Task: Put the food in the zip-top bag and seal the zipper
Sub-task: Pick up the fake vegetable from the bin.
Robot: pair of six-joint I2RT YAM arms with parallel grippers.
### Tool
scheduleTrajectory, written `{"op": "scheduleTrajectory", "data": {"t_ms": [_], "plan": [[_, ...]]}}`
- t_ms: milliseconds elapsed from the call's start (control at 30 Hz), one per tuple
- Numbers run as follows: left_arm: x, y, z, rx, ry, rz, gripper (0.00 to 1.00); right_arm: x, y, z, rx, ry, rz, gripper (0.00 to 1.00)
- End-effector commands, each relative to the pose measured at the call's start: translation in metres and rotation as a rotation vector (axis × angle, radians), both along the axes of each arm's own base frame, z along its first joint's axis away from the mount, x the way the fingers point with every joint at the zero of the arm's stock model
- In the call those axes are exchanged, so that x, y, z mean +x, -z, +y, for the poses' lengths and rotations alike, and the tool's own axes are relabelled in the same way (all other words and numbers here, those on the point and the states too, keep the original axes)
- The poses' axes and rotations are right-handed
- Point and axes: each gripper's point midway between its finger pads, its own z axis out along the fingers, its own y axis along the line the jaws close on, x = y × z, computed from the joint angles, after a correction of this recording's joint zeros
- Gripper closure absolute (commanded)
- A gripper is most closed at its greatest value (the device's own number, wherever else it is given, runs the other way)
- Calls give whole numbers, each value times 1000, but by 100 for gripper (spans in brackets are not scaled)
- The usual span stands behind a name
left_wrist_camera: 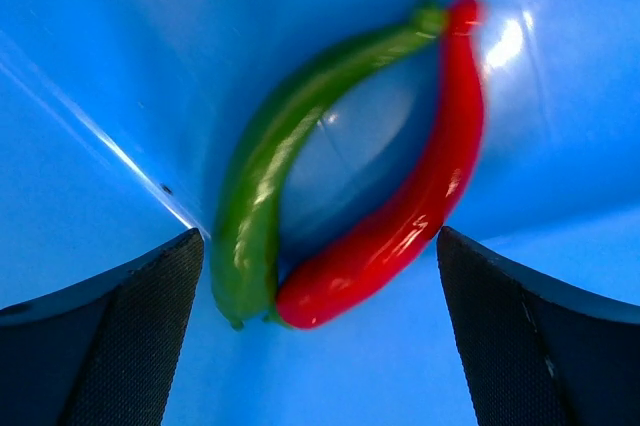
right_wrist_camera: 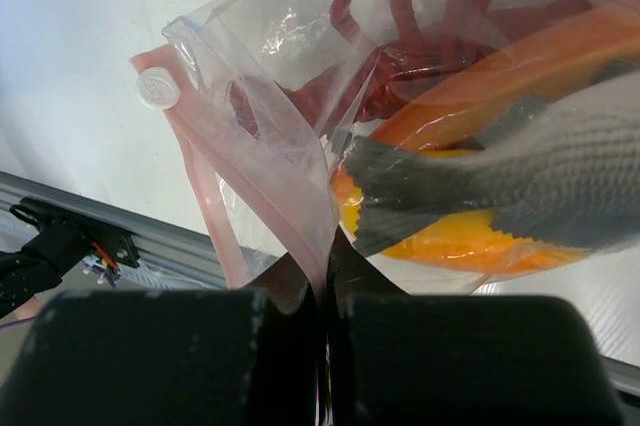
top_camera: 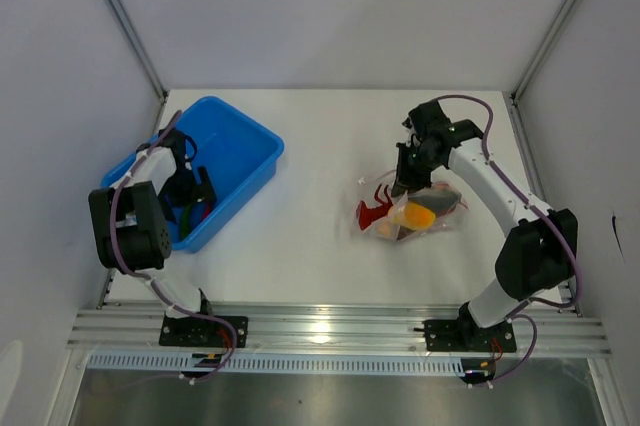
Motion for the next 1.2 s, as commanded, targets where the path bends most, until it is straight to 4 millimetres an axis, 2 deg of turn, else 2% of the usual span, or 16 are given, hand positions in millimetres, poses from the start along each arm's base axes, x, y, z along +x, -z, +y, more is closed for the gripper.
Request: {"op": "scheduleTrajectory", "data": {"t_ms": [0,233,467,567,700,767,867,967,1033,1167], "plan": [[16,-1,20,65,19,-23,2,16,-6,7,25,8,-35,100],[26,12,24,66,40,4,4,22,0,5,8,11,-19,100],[37,9,24,60,29,-4,7,27,4,6,6,11,-5,100],[44,-5,30,95,-4,-39,7,28,8,9,12,7,6,100],[53,-48,40,161,-93,-152,5,30,9,11,18,8,9,100],[54,-60,43,180,-123,-177,4,30,9,12,22,6,11,100],[53,-67,33,134,-155,-202,4,31,9,12,21,5,10,100],[53,-65,7,26,-166,-213,7,31,9,12,23,7,13,100],[49,-57,-12,-39,-171,-205,10,31,10,13,22,5,15,100],[50,-44,-35,-142,-208,-204,21,29,9,15,25,3,14,100]]}}
